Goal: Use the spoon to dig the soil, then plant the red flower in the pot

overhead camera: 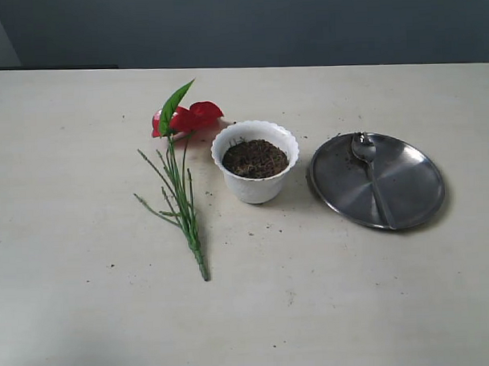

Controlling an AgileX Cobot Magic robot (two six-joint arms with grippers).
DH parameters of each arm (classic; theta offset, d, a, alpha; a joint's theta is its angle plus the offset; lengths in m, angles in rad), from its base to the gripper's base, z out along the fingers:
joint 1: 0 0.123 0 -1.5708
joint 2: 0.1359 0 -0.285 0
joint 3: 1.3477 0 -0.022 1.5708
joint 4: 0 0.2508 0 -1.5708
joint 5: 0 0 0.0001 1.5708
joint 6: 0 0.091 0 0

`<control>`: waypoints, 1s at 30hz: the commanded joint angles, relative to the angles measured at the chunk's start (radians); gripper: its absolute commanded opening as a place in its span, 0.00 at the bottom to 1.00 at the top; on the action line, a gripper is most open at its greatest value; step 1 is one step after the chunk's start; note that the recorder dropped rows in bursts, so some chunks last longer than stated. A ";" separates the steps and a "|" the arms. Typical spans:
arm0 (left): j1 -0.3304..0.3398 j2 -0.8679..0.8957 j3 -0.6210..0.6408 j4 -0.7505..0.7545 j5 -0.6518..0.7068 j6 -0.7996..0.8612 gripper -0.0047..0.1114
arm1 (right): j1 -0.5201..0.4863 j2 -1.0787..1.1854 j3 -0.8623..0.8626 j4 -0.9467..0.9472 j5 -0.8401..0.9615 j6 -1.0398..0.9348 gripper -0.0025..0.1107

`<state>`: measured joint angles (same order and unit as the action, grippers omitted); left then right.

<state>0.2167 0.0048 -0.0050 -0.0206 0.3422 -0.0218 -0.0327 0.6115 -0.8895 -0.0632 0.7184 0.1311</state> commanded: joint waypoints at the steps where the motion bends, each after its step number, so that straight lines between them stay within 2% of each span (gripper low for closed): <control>1: 0.001 -0.005 0.005 -0.001 -0.006 0.001 0.04 | -0.060 -0.123 0.131 -0.030 -0.100 0.001 0.02; 7: 0.001 -0.005 0.005 -0.001 -0.006 0.001 0.04 | -0.107 -0.289 0.324 -0.044 -0.158 0.001 0.02; 15: 0.001 -0.005 0.005 -0.001 -0.006 0.001 0.04 | -0.107 -0.533 0.538 -0.041 -0.302 0.026 0.02; 30: 0.001 -0.005 0.005 -0.001 -0.006 0.001 0.04 | -0.107 -0.576 0.554 0.035 -0.286 0.021 0.02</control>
<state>0.2167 0.0048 -0.0050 -0.0206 0.3422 -0.0218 -0.1342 0.0412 -0.3397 -0.0264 0.4268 0.1536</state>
